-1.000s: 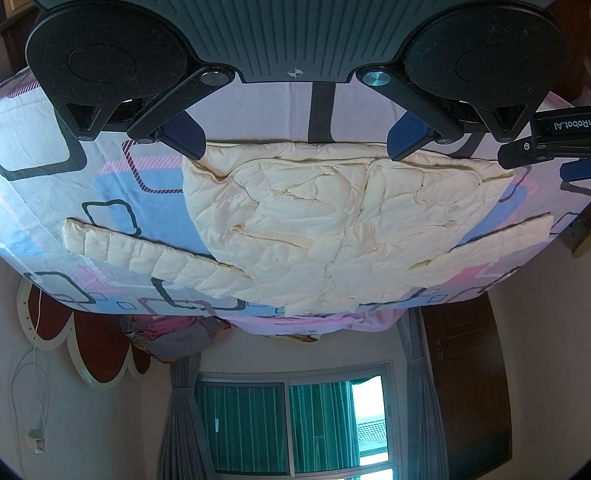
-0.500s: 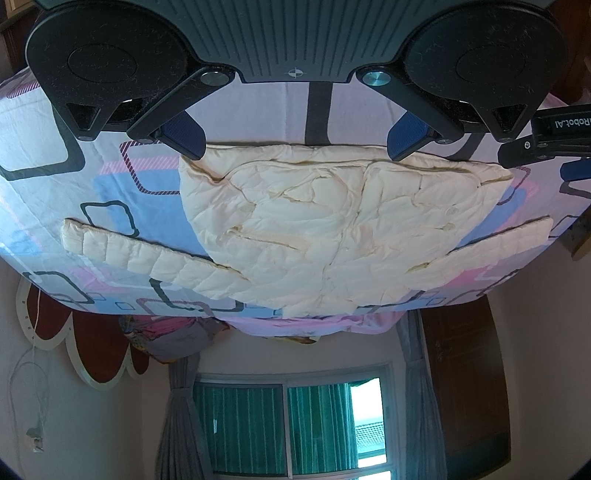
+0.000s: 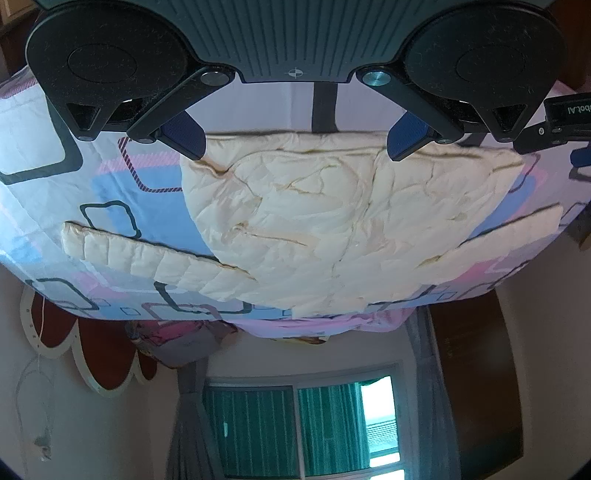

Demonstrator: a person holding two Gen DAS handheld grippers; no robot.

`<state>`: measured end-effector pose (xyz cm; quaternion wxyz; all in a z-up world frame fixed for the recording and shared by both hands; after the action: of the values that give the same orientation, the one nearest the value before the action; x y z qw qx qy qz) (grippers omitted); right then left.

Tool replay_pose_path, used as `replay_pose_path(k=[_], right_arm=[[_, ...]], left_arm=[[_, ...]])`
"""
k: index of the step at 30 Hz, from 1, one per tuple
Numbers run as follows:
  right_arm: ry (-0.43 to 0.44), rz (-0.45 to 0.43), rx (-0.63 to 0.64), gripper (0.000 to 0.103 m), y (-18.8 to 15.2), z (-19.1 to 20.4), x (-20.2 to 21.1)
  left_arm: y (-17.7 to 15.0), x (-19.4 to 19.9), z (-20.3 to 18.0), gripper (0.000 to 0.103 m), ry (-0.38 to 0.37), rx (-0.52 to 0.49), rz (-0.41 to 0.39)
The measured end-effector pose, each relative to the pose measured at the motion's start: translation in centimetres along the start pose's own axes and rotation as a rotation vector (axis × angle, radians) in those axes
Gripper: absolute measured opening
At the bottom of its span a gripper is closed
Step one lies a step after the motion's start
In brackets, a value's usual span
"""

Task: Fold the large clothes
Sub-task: 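Move both tools toward the jacket sleeves and body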

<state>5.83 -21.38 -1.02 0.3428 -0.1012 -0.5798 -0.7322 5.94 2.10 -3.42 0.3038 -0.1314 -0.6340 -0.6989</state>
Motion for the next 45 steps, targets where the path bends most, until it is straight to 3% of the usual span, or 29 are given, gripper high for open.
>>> replay_pose_path(k=[6,21,27,34,44,45], right_arm=[[-0.034,-0.004,-0.032,0.103,1.8,-1.9,-2.9],[-0.187,-0.013,-0.104,0.103,8.4,-7.3,-10.7],[-0.241,-0.001,-0.128,0.103,9.7,-10.6,-11.9],[-0.288,-0.001,-0.202,0.103,10.6,-18.6,-12.5],[-0.340,-0.155,-0.563,0.102,10.1,-37.6,-13.1],[-0.337,-0.164,-0.595,0.096,9.8,-38.9,-13.2]], left_arm=[[1.8,-3.3,-0.2,0.103,-0.010,0.003,-0.023],[9.4,-12.7,-2.4,0.103,-0.116,-0.045,-0.061],[10.5,-16.0,-4.2,0.103,-0.140,-0.054,0.019],[11.0,-19.7,-8.4,0.103,-0.159,-0.038,0.084],[13.0,-24.0,-19.2,0.103,-0.162,-0.115,0.142],[13.3,-24.1,-20.3,0.103,-0.165,-0.122,0.143]])
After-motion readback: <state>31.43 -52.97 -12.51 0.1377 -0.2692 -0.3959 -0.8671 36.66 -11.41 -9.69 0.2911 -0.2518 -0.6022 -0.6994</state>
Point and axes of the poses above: each gripper's, at about its wrist camera, not at the fingertips, and x roughly against the way its jaws point, z to its left, y to its top, the point moved 5 cm from there along -x, roughly the way its jaws point, and after that the axes turned 14 degrees about y, right-handed, at the moved point
